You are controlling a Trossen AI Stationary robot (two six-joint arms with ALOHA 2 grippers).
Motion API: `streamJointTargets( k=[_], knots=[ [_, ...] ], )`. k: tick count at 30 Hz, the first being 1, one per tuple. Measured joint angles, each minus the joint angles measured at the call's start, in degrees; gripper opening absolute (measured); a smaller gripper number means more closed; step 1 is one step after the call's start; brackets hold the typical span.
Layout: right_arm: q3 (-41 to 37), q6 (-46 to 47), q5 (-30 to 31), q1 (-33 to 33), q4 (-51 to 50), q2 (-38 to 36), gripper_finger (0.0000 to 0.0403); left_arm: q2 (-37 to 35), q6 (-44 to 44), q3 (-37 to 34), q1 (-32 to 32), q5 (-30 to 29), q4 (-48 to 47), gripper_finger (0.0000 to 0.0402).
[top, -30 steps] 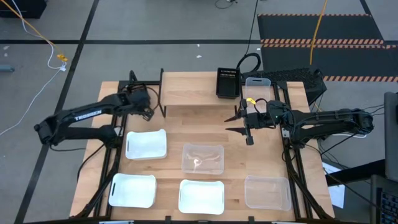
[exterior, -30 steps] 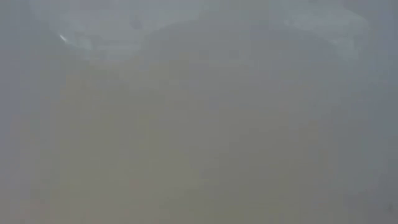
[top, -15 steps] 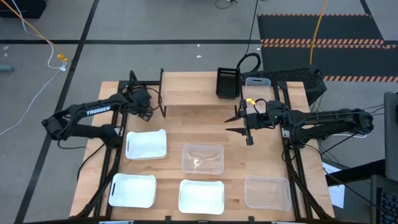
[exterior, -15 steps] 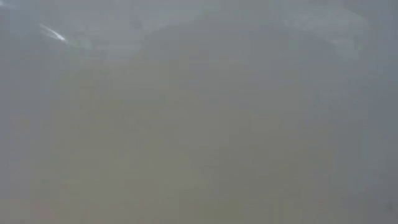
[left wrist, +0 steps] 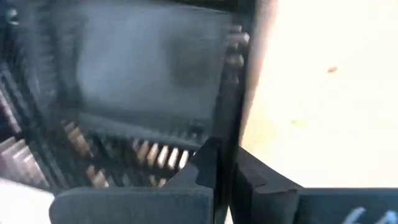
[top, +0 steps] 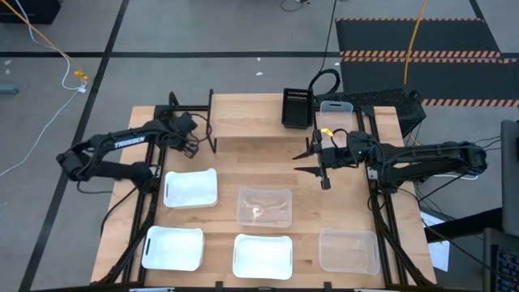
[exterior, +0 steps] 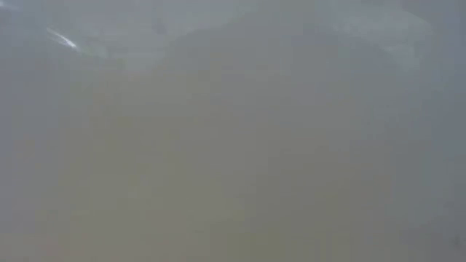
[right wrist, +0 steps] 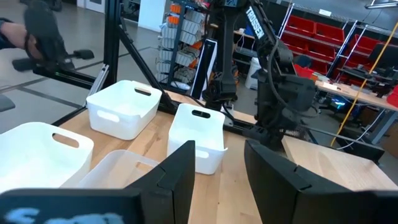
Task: Stack baskets on shelf by color
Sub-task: Stack the black bin on the black bin on the shelf
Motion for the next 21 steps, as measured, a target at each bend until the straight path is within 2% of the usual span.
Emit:
streamJointTargets(
  k=[4, 8, 10, 13, 16, 19, 21],
  knots=[
    [0.0, 0.0, 0.0, 0.0, 0.0, 0.0, 0.0132, -5.4, -4.5, 4.1, -4.9, -0.3, -5.3, 0.0006],
    [0.0, -0.9, 0.0, 0.0, -0.1, 0.0, 0.0132, -11.9, -6.9, 9.7, -11.2, -6.3, -11.4, 0.0008],
    [0.0, -2.3, 0.0, 0.0, -0.3, 0.0, 0.0132, -14.9, -4.7, 12.5, -15.2, -10.2, -13.3, 0.0005],
    [0.0, -3.9, 0.0, 0.0, -1.0, 0.0, 0.0132, -18.5, 3.2, 15.9, -22.5, -13.5, -11.7, 0.0005],
    [0.0, -4.4, 0.0, 0.0, -2.3, 0.0, 0.0132, -20.9, 14.6, 17.9, -30.3, -13.3, -7.4, 0.0004],
    [0.0, -5.0, 0.0, 0.0, -2.7, 0.0, 0.0132, -21.4, 26.7, 19.2, -38.4, -9.8, -2.3, 0.0005],
    [0.0, -8.5, 0.1, 0.4, -2.9, -0.7, 0.0132, -21.1, 36.1, 19.4, -43.5, -7.5, 0.3, 0.0005]
  ],
)
